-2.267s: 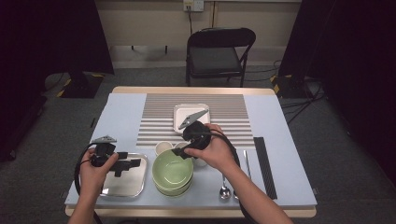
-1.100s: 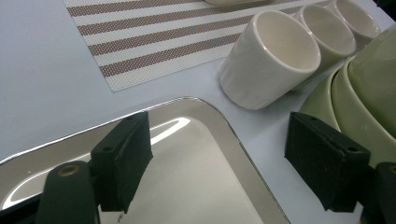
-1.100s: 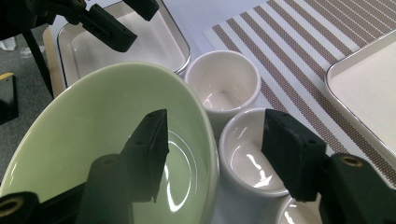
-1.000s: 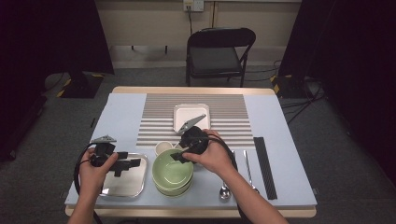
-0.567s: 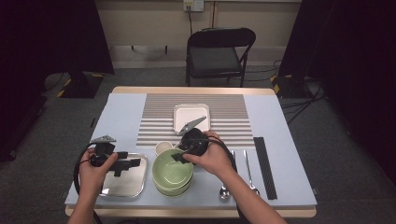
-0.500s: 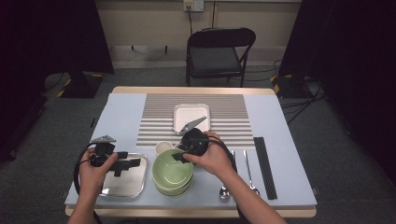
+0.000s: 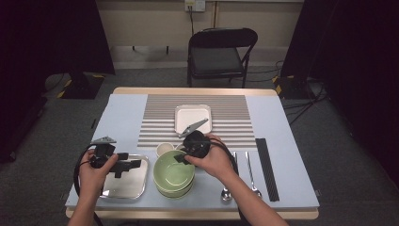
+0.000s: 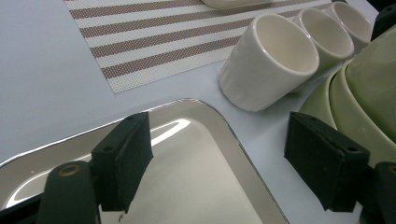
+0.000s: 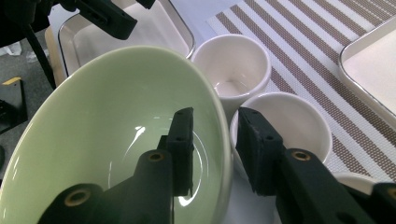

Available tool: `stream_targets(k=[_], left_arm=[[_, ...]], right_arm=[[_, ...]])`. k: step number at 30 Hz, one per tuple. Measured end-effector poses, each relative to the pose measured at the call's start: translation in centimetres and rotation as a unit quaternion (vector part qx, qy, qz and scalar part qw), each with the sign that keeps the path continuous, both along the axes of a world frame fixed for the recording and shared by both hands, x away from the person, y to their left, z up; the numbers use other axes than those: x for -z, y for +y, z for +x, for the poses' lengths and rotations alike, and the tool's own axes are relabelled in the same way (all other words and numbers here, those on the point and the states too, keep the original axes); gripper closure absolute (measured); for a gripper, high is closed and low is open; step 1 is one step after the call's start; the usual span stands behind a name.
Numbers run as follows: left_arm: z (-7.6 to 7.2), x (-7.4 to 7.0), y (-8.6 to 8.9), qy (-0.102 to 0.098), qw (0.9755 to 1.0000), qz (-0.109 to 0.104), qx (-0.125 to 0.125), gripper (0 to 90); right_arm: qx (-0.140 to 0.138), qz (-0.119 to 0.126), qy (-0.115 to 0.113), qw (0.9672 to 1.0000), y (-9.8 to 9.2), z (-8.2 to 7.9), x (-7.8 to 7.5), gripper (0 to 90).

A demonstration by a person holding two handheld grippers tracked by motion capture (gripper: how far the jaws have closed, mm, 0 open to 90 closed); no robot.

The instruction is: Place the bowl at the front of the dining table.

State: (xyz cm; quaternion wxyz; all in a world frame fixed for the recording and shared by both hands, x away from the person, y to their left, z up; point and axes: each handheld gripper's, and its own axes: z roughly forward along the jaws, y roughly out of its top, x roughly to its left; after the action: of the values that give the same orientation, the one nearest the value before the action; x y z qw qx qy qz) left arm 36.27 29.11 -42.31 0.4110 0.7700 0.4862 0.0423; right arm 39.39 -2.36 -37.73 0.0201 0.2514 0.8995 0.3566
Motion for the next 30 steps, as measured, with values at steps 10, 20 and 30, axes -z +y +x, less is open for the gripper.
stream_targets(k=[10, 20, 30], left_arm=[[0.00, 0.00, 0.00, 0.001, 1.0000, -0.003, -0.001, 23.0], [-0.03, -0.04, 0.12, 0.000, 1.0000, -0.008, -0.004, 23.0], [0.00, 0.01, 0.15, 0.001, 1.0000, -0.008, -0.005, 23.0]], right_arm=[[-0.002, -0.011, -0.002, 0.9999, -0.07, -0.05, 0.31, 80.5], [0.006, -0.012, 0.012, 0.9998, -0.31, -0.01, 0.63, 84.0], [0.005, -0.021, 0.025, 0.9995, -0.26, 0.15, 0.37, 83.9]])
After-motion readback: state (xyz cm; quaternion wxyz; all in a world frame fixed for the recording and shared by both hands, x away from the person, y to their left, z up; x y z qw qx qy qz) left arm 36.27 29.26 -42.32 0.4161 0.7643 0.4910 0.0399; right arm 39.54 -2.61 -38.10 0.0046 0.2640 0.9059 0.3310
